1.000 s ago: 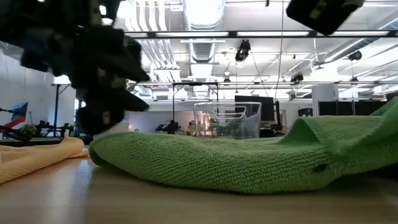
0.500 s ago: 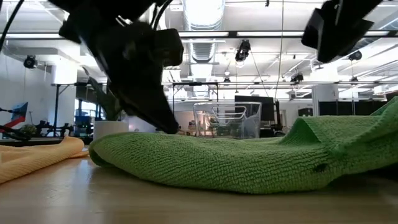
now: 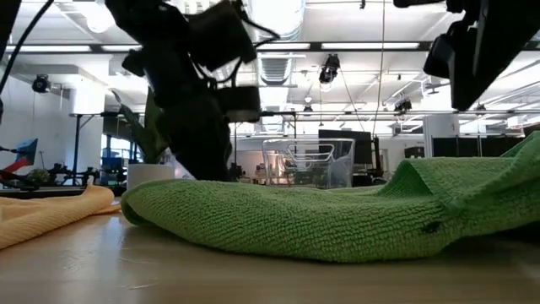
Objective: Fold microfiber towels
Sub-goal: Move the top green towel to the center
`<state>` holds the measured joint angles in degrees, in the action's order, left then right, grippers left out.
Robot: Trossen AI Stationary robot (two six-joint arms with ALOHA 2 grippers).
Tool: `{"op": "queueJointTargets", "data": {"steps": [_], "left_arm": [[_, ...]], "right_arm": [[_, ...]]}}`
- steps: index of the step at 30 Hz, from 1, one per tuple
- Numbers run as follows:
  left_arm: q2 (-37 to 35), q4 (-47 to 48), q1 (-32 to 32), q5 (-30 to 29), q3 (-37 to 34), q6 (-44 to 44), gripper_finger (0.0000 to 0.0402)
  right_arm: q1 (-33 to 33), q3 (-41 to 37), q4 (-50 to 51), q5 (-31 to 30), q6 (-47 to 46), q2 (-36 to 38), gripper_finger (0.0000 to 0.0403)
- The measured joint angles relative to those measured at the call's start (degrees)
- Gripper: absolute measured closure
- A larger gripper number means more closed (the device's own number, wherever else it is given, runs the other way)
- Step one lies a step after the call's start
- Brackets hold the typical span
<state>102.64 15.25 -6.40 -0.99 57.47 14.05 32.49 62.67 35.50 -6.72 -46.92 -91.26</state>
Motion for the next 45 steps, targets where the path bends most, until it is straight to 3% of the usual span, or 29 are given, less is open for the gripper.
{"op": "queueJointTargets", "data": {"steps": [9,11,14,17,24,30,35,38,42,45], "left_arm": [[-0.8,3.1,7.3,0.0,0.0,-4.2,0.0353],[-1.9,2.8,7.9,5.3,0.2,-4.3,0.0353],[-3.3,-1.4,6.4,18.2,0.4,-5.8,0.0353],[-1.7,-3.0,3.6,18.9,0.3,-6.3,0.0353],[4.3,-2.7,0.0,13.7,3.0,-5.5,0.0353],[6.6,7.6,0.3,1.0,5.9,-6.8,0.0353],[5.6,8.1,1.8,-5.9,6.9,-13.1,0.0353],[5.3,8.6,3.6,-10.5,7.2,-15.9,0.0353],[3.2,11.6,5.2,-20.9,6.8,-13.7,0.0353],[-1.3,12.2,5.6,-22.1,6.8,-11.5,0.0353]], "right_arm": [[-0.2,0.0,5.0,-1.5,0.4,0.3,0.0214],[-0.2,0.0,5.3,-2.9,0.9,1.3,0.0215],[-0.2,-0.3,5.7,-6.4,2.0,3.7,0.0216],[-0.4,-1.0,6.7,-11.4,3.3,6.6,0.0216],[-1.5,-1.9,10.1,-18.8,1.2,14.7,0.0216],[-1.5,-3.9,11.1,-20.9,-4.7,21.3,0.0216],[-1.5,-6.0,10.0,-21.0,-10.1,23.9,0.0216],[-1.5,-7.3,7.2,-21.0,-11.4,23.7,0.0216],[-1.4,-9.8,-1.9,-21.0,-11.5,22.5,0.0216],[-1.4,-11.1,-8.6,-21.0,-9.8,20.8,0.0216]]}}
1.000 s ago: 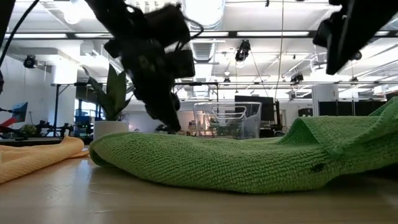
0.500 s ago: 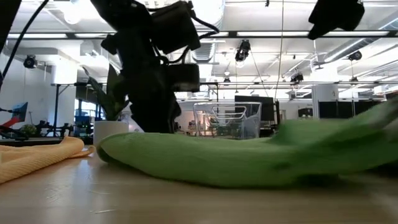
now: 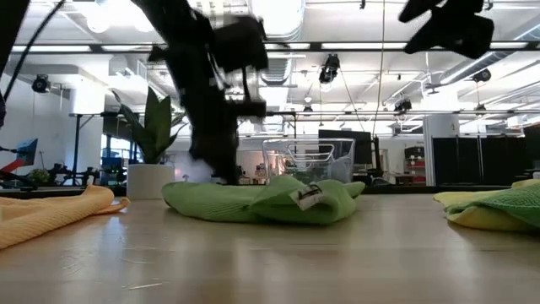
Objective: Fold microfiber towels
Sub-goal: Move the top green towel to the center, then move the towels to the top right
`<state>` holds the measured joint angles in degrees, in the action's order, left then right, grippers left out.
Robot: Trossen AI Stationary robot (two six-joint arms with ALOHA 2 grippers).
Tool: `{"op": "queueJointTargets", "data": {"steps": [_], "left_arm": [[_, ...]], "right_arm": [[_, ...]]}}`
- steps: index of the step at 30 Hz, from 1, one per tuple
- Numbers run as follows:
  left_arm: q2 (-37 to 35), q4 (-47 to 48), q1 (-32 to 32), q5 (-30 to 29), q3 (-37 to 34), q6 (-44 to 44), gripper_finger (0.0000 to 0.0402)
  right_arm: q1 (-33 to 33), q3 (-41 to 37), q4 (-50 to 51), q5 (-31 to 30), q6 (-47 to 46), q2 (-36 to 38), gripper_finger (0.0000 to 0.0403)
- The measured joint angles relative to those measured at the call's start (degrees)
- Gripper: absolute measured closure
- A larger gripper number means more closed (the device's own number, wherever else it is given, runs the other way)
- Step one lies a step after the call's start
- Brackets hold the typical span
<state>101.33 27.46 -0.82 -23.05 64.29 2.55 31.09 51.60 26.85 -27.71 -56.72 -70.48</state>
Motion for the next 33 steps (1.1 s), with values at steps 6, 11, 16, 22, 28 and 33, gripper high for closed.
{"op": "queueJointTargets", "data": {"steps": [6,11,16,22,28,33], "left_arm": [[-10.2,3.6,-1.4,5.8,-2.4,4.5,0.0353],[-20.2,15.6,-3.3,12.5,-7.9,12.0,0.0353],[-31.9,17.1,-8.2,27.3,-19.3,21.0,0.0353],[-43.0,15.1,-13.3,32.4,-28.9,27.2,0.0348],[-48.7,14.8,-13.3,35.0,-29.7,26.7,0.0267],[-46.7,12.7,-13.3,34.0,-31.0,24.8,0.0143]], "right_arm": [[-0.3,-2.0,-8.9,-1.0,1.7,-4.7,0.0216],[-0.7,-2.2,-18.8,-0.9,3.2,-9.6,0.0216],[-1.6,0.3,-23.4,-0.8,6.8,-14.2,0.0216],[-2.9,3.1,-22.9,-0.4,7.8,-16.9,0.0216],[-3.0,3.4,-21.3,-0.3,12.3,-15.9,0.0216],[-3.4,3.5,-17.4,-0.3,13.3,-14.1,0.0216]]}}
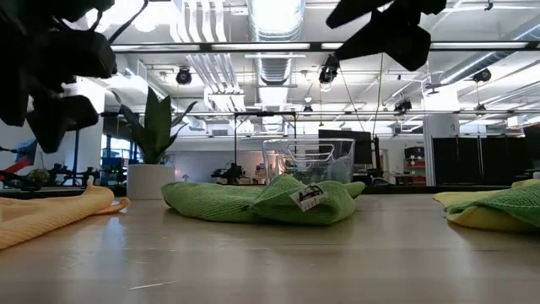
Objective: Fold microfiber towels
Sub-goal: Move the towels to the top right
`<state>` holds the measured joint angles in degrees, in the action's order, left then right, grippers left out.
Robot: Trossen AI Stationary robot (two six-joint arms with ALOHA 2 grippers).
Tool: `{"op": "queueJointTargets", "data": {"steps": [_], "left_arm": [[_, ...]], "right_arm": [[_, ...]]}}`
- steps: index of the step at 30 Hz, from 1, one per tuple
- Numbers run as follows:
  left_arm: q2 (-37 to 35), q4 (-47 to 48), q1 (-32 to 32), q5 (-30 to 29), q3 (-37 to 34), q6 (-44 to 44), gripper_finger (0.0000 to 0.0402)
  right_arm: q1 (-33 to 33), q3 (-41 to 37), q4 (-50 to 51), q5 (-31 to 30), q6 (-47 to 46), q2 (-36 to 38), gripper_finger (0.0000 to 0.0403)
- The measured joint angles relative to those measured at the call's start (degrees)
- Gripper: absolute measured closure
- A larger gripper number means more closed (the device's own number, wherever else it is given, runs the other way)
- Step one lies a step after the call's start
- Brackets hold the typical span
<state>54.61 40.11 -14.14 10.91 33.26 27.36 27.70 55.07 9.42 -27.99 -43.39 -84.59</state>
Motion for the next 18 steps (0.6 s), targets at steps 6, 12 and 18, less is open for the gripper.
{"op": "queueJointTargets", "data": {"steps": [6,12,18], "left_arm": [[11.0,0.3,0.3,-9.9,-0.4,0.0,0.0049],[26.0,1.6,0.3,-9.1,1.2,5.0,0.0069],[33.7,8.1,-0.2,-4.8,8.7,1.1,0.0273]], "right_arm": [[0.0,0.0,8.1,0.1,1.1,3.6,0.0216],[0.0,-0.1,17.1,0.1,1.2,10.2,0.0216],[0.0,-0.1,23.1,-0.1,0.7,19.0,0.0216]]}}
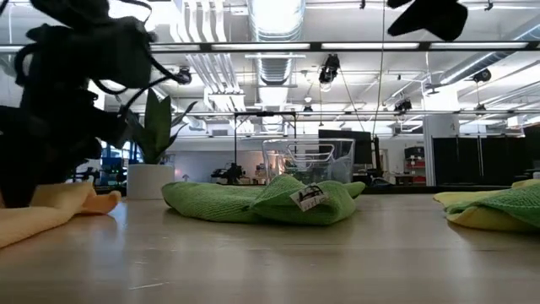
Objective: Fold microfiber towels
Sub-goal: Move the towels to the top right
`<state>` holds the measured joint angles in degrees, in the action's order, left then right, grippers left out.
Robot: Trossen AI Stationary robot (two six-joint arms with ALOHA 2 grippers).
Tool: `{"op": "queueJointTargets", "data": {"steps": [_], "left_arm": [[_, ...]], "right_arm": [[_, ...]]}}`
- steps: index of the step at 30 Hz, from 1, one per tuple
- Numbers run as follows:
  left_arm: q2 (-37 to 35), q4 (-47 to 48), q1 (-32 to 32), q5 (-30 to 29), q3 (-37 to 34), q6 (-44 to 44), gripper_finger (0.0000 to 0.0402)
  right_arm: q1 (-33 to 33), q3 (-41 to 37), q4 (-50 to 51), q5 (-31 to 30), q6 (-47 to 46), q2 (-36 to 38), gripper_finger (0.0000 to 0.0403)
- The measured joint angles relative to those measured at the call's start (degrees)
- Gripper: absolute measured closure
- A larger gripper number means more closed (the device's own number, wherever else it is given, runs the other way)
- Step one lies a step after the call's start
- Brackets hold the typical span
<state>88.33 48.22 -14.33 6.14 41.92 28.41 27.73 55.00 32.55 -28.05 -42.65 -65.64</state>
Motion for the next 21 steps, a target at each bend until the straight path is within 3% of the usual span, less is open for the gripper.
{"op": "queueJointTargets", "data": {"steps": [2,3,8,13,17,21], "left_arm": [[0.1,1.2,0.0,0.9,3.9,-2.5,0.0360],[0.0,1.4,0.1,1.2,6.0,-3.1,0.0378],[-2.6,1.5,1.6,0.5,21.0,-3.6,0.0389],[-1.1,-17.1,4.6,0.2,35.4,-10.7,0.0398],[6.5,-33.0,10.7,0.2,45.5,-13.9,0.0399],[17.7,-38.3,16.6,6.2,57.1,-12.3,0.0397]], "right_arm": [[0.0,0.0,1.7,-0.1,-0.2,2.8,0.0216],[0.0,0.0,2.6,-0.1,-0.6,4.3,0.0216],[1.3,0.0,7.1,-0.1,-3.8,11.9,0.0216],[4.2,0.0,9.1,-0.4,-5.9,17.8,0.0216],[6.4,-0.1,9.2,-0.5,-6.2,20.9,0.0216],[8.4,-0.2,9.2,-0.5,-6.2,22.3,0.0216]]}}
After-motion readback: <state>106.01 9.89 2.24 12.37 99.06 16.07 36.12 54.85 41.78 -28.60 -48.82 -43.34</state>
